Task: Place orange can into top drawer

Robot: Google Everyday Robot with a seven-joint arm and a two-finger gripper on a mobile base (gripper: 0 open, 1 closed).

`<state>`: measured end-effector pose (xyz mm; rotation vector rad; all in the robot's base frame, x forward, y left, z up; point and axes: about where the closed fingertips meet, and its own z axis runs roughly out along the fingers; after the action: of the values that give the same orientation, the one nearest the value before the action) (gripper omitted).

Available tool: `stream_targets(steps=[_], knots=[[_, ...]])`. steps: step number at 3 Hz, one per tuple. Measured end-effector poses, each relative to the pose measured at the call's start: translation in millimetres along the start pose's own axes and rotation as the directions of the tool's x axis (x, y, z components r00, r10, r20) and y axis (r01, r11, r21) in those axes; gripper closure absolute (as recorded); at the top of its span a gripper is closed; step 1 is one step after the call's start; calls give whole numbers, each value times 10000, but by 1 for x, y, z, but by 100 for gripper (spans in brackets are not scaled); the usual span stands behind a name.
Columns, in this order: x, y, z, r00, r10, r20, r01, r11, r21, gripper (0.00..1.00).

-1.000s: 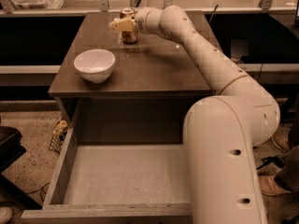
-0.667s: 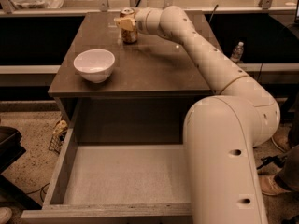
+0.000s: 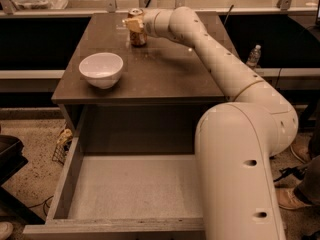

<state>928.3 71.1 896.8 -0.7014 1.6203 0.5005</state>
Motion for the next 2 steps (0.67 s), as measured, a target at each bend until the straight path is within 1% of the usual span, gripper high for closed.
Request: stream_targets(steps=[1, 2], knots=[[1, 2, 2, 10000, 7, -12, -8, 10000, -37, 100], [-2, 1, 0, 10000, -20, 31, 20, 10000, 5, 100]])
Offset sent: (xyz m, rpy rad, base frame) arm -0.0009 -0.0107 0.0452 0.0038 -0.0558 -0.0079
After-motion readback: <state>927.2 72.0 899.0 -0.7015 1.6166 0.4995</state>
